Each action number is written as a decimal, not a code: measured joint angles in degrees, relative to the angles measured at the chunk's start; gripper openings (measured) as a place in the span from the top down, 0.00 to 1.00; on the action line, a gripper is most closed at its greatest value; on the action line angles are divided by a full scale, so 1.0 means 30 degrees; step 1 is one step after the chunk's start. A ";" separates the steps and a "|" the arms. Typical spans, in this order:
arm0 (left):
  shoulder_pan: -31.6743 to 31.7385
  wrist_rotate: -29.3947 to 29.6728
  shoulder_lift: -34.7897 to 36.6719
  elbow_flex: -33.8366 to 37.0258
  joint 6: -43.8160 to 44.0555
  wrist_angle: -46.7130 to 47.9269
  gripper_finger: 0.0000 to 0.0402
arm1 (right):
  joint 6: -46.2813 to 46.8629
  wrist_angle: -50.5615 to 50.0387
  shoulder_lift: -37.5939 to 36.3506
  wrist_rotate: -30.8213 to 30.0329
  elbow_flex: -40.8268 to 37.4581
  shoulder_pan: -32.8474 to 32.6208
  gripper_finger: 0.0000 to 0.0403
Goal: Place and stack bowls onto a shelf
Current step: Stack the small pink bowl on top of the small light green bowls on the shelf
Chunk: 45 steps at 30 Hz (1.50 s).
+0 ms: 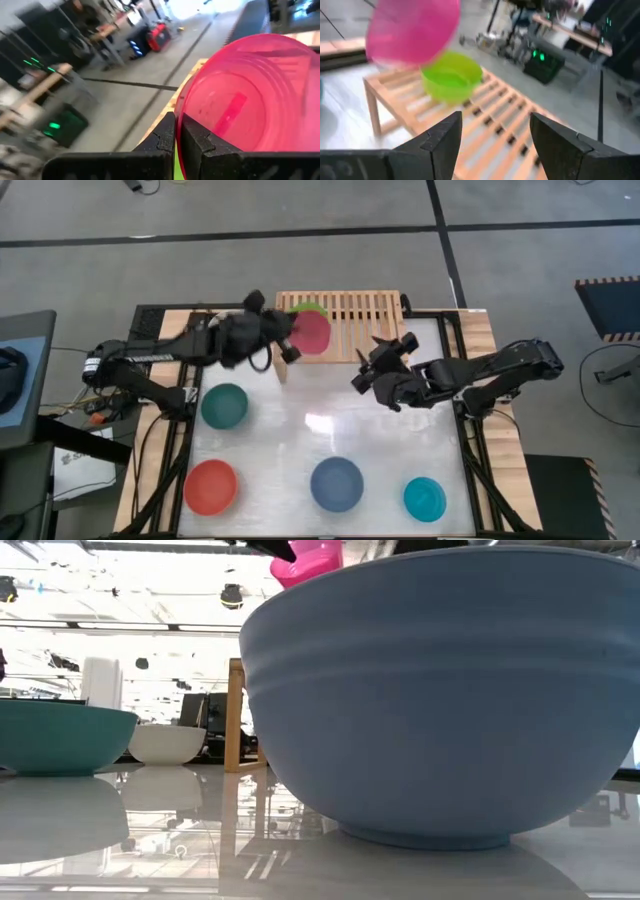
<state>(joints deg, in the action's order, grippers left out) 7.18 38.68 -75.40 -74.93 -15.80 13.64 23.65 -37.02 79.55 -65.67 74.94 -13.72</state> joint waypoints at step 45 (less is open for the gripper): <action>1.0578 -1.6745 -0.8400 -1.0022 0.2926 1.3455 0.92 | 0.8332 -0.7096 -0.0211 0.6011 -0.2594 -0.0662 0.36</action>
<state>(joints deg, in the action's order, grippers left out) 38.92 -11.55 -100.60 -104.99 -7.03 54.00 48.64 -58.31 78.91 -47.64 67.16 -15.70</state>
